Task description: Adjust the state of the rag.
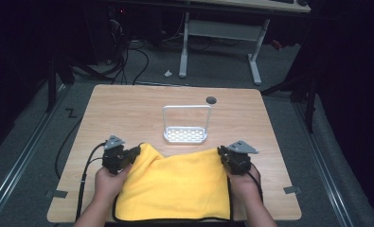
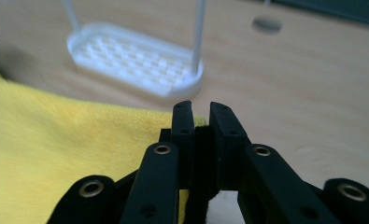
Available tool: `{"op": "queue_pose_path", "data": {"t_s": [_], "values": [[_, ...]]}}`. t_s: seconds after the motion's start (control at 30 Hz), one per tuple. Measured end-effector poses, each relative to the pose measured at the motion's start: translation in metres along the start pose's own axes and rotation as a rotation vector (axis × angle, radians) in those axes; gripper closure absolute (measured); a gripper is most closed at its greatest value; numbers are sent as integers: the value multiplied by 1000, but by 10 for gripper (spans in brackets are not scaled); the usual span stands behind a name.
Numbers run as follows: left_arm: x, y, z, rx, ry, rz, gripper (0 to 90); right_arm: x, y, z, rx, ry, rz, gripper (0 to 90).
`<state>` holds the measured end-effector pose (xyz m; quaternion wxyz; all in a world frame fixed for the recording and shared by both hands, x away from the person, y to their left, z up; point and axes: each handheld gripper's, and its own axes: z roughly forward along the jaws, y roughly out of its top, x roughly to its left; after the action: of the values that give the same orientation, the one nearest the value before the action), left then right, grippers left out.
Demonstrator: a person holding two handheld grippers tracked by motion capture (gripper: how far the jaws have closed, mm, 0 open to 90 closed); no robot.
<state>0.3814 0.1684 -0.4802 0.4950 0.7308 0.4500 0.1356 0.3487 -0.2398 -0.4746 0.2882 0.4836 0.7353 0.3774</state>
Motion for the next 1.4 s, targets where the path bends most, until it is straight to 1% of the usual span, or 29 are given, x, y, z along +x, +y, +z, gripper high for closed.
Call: {"op": "queue_pose_path", "data": {"t_s": [0.03, 0.07, 0.1, 0.13, 0.17, 0.2, 0.23, 0.27, 0.3, 0.33, 0.43, 0.5, 0.53, 0.57, 0.63, 0.77, 0.8, 0.9, 0.93, 0.97, 1.03, 1.1, 1.13, 1.23, 1.27, 1.3, 1.33, 1.37, 1.4], "values": [[0, 6, -7, -21, 7, 6, 864, -4, 6, -10, -36, -1, 4, 809], [0, 6, -7, -21, 7, 6, 863, -8, 11, -18, -67, -11, 5, 800], [3, 7, -8, -14, 43, 9, 858, -12, 13, -24, -87, -26, 9, 776], [3, 7, -8, -14, 43, 9, 839, -17, 12, -25, -89, -37, 25, 723], [7, 5, -3, 20, 64, 2, 789, -21, 10, -23, -70, -48, 42, 660], [12, 1, 2, 46, 82, -15, 690, -26, 6, -19, -43, -54, 56, 623], [16, -3, 6, 70, 76, -38, 627, -29, 1, -16, -24, -48, 68, 618], [18, -7, 9, 87, 62, -58, 627, -29, 1, -16, -24, -48, 68, 618], [19, -11, 10, 98, 58, -64, 585, -31, -3, -16, -17, -47, 75, 608], [18, -14, 9, 98, 61, -59, 547, -31, -11, -17, -10, -43, 69, 598], [12, -22, 4, 110, 34, -62, 523, -28, -17, -17, 11, -31, 57, 594], [5, -29, 1, 148, 21, -39, 507, -22, -30, -17, 53, -8, 36, 591], [-3, -39, -2, 177, 16, -7, 505, -19, -35, -16, 70, -2, 25, 592], [-3, -39, -2, 177, 16, -7, 505, -16, -39, -15, 88, 6, 19, 592], [-10, -48, -3, 207, 9, 14, 504, -14, -44, -13, 104, 14, 12, 593], [-22, -62, -2, 249, 25, 88, 499, -5, -60, -4, 192, 14, -37, 599], [-28, -65, -2, 245, 35, 114, 497, -5, -63, -4, 198, 13, -35, 604], [-35, -68, -2, 247, 20, 127, 500, -7, -68, -14, 208, 13, -30, 611], [-45, -71, -2, 248, 3, 162, 500, -9, -71, -18, 209, 8, -35, 611], [-45, -71, -2, 248, 3, 162, 499, -11, -74, -23, 209, 1, -29, 611], [-57, -73, 1, 252, -39, 175, 499, -18, -79, -31, 211, -14, -13, 611], [-60, -74, 3, 251, -46, 179, 500, -24, -84, -37, 211, -32, 4, 612], [-62, -73, 5, 254, -63, 182, 498, -27, -85, -38, 209, -32, 12, 611], [-59, -69, 6, 250, -73, 180, 491, -29, -86, -41, 205, -35, 28, 608], [-55, -67, 6, 232, -63, 176, 479, -28, -85, -44, 188, -34, 29, 599], [-50, -64, 6, 212, -62, 160, 447, -22, -81, -47, 146, -15, 12, 591], [-37, -57, 7, 180, -40, 146, 442, -19, -78, -48, 134, -4, 8, 584], [-37, -57, 7, 180, -40, 146, 438, -19, -78, -48, 134, -4, 8, 584], [-31, -54, 9, 163, -23, 141, 438, -15, -75, -48, 124, 4, -4, 580]]}}
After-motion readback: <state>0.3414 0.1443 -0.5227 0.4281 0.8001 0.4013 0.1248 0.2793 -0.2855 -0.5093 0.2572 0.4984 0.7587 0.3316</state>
